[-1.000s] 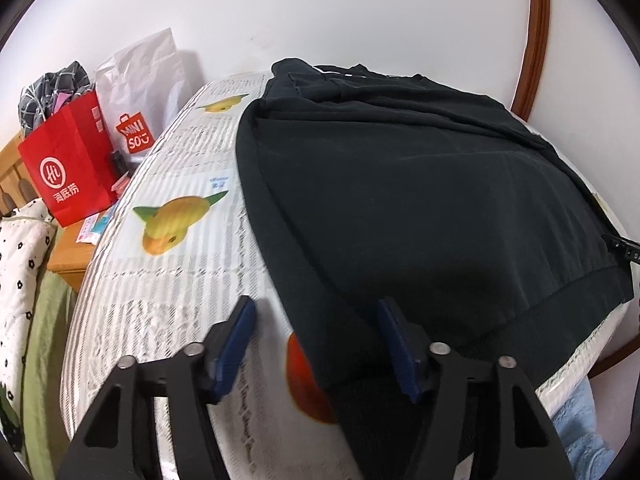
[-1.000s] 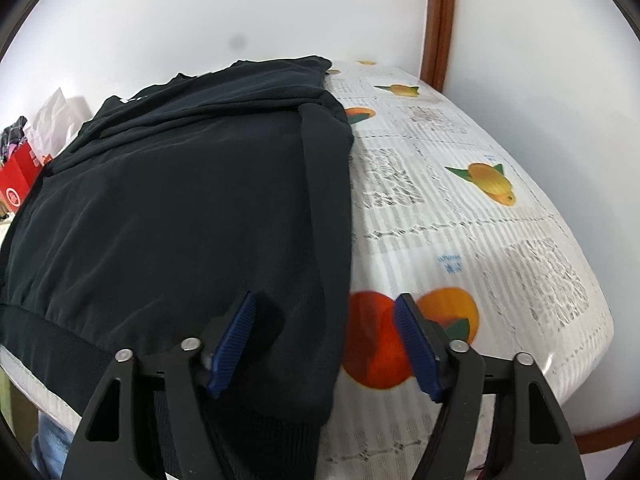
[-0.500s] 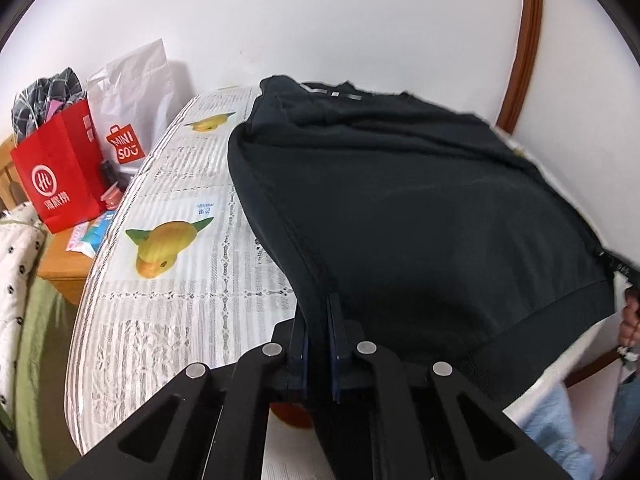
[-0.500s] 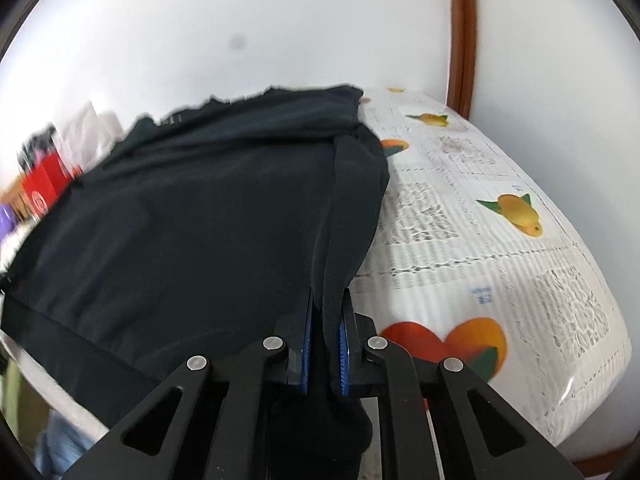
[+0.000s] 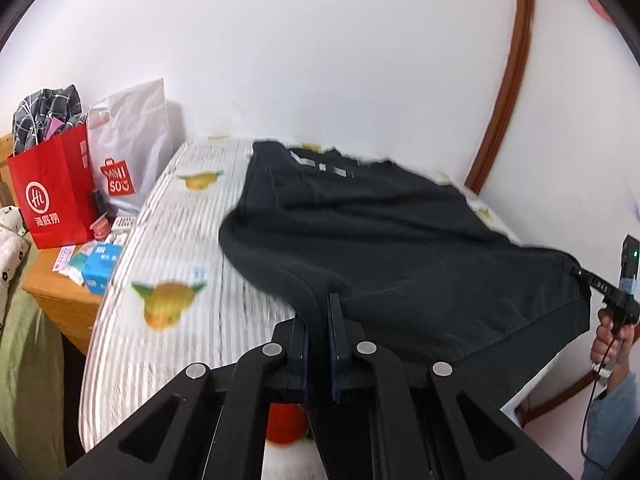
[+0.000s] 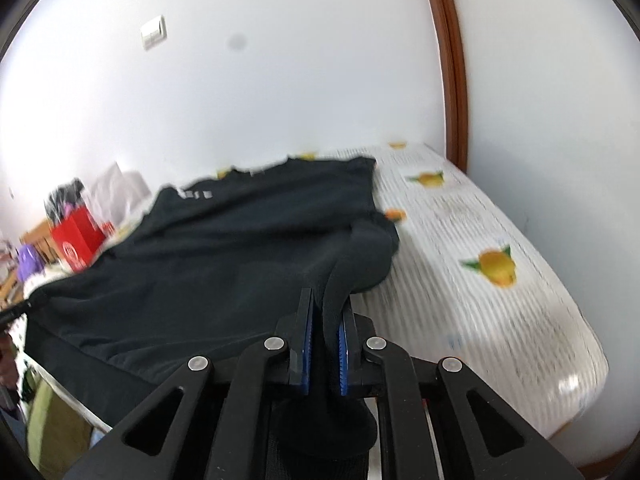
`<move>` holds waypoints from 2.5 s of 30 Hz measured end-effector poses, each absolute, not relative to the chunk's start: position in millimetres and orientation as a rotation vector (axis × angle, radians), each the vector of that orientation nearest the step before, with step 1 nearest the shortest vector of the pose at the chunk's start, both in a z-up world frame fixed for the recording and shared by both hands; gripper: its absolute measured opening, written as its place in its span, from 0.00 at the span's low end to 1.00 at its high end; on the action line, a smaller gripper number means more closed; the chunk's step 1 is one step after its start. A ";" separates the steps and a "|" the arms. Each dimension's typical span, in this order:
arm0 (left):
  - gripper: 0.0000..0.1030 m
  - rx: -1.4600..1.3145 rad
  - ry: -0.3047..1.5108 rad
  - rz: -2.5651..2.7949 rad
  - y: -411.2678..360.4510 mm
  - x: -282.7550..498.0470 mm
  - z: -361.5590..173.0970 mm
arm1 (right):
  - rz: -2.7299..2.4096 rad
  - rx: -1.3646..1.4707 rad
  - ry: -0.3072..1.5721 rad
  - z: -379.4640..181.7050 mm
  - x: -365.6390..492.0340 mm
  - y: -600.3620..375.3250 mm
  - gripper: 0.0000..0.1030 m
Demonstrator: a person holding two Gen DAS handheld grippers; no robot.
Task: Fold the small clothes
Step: 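Grasp the hem with both grippers and lift it toward the collar, then lay the hem over the body and open both grippers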
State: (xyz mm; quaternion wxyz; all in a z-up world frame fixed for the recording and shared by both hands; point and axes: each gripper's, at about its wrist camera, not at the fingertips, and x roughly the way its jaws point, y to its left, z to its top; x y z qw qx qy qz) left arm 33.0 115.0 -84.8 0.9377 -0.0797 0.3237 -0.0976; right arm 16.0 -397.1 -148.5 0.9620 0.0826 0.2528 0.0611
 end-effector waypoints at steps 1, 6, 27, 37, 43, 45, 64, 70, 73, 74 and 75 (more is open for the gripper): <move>0.07 -0.169 0.651 -0.193 116.8 38.2 -81.6 | 0.127 0.177 0.502 -140.8 22.4 -396.8 0.09; 0.07 -0.179 0.616 -0.151 120.1 72.9 -68.2 | 0.118 0.203 0.474 -113.5 61.1 -394.1 0.09; 0.07 -0.120 0.742 0.000 106.3 245.6 -105.7 | 0.067 0.204 0.590 -133.6 257.2 -382.5 0.09; 0.10 -0.065 0.808 0.023 102.3 276.2 -134.6 | 0.034 0.204 0.684 -181.9 306.1 -386.3 0.10; 0.17 -0.076 0.837 -0.008 105.0 269.7 -134.7 | 0.025 0.162 0.728 -180.9 301.7 -386.1 0.24; 0.29 -0.093 0.839 -0.027 110.3 254.3 -129.4 | 0.045 0.138 0.734 -173.5 282.9 -391.3 0.36; 0.42 -0.224 0.895 -0.042 153.2 215.7 -167.1 | 0.028 0.335 0.807 -214.0 245.5 -448.1 0.44; 0.15 -0.213 0.898 -0.058 144.3 212.0 -164.7 | 0.057 0.271 0.794 -210.6 241.1 -436.2 0.18; 0.15 -0.199 0.905 -0.042 140.3 203.6 -161.8 | 0.059 0.273 0.794 -208.1 230.0 -436.9 0.17; 0.15 -0.205 0.910 -0.043 140.8 198.5 -161.2 | 0.058 0.274 0.795 -208.1 225.4 -437.5 0.17; 0.15 -0.207 0.912 -0.046 140.5 191.2 -160.8 | 0.058 0.277 0.798 -208.5 219.8 -438.8 0.17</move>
